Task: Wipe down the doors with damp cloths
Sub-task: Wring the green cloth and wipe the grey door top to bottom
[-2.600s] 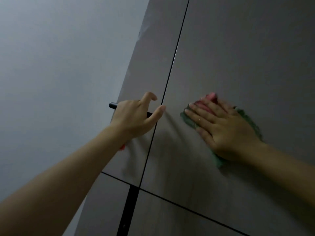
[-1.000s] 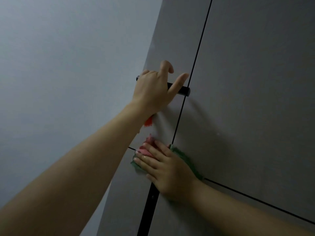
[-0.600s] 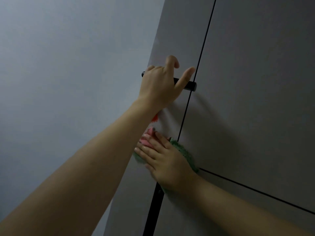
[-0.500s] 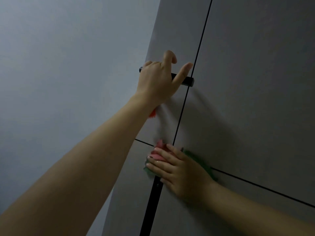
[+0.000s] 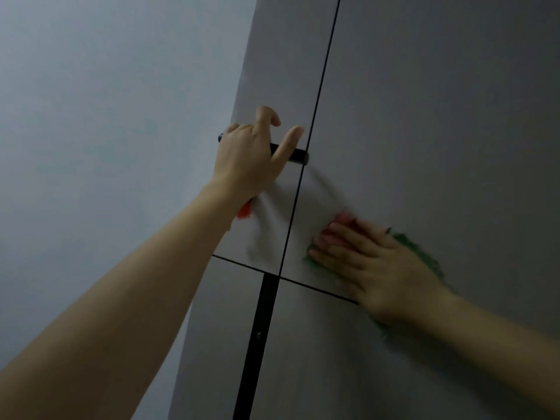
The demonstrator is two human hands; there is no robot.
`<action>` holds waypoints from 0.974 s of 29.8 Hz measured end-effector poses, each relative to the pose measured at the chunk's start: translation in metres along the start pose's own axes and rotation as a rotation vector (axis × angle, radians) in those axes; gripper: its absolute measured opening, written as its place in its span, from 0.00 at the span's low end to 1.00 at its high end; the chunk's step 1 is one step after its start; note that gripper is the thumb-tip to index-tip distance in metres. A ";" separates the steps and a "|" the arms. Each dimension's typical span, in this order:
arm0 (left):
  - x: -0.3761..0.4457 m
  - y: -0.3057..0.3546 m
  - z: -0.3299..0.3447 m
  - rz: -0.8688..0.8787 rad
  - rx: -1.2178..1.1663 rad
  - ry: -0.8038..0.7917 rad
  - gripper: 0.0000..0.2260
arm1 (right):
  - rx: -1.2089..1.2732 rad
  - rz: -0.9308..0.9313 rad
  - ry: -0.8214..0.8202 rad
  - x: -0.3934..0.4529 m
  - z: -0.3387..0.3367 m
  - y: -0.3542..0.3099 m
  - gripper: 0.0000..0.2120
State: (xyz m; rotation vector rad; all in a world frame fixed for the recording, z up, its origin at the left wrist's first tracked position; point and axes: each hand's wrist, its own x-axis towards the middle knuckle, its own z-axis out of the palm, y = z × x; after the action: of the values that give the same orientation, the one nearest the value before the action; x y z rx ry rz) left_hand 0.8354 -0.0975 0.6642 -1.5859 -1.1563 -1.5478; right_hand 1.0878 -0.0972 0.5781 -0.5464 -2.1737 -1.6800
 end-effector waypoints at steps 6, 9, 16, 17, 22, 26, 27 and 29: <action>-0.001 -0.001 -0.001 -0.007 0.019 -0.007 0.26 | -0.078 0.669 0.087 0.015 -0.021 0.038 0.26; -0.001 0.001 -0.004 0.002 0.035 -0.029 0.27 | 0.017 0.453 0.092 0.019 -0.011 0.004 0.25; -0.001 -0.001 -0.005 0.017 0.038 -0.056 0.27 | -0.110 0.456 0.039 -0.032 -0.033 0.080 0.25; -0.001 0.001 -0.005 0.013 0.042 -0.067 0.27 | -0.114 0.575 0.061 -0.033 -0.037 0.087 0.26; -0.002 0.014 -0.009 -0.076 0.069 -0.115 0.26 | -0.101 0.592 0.079 -0.013 -0.025 0.045 0.26; -0.013 0.053 -0.009 0.029 0.052 -0.025 0.20 | -0.115 0.139 -0.061 -0.050 -0.034 0.068 0.23; -0.016 0.067 -0.007 0.078 0.047 -0.030 0.21 | -0.121 0.182 -0.048 -0.059 -0.039 0.084 0.24; -0.021 0.092 0.001 0.153 0.041 -0.065 0.21 | -0.146 0.433 0.032 -0.072 -0.051 0.117 0.25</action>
State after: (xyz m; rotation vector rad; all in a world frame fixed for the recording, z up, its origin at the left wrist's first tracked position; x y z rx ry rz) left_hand 0.9203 -0.1384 0.6562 -1.6674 -1.0677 -1.3748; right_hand 1.2102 -0.1270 0.6539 -0.9448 -1.7560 -1.5946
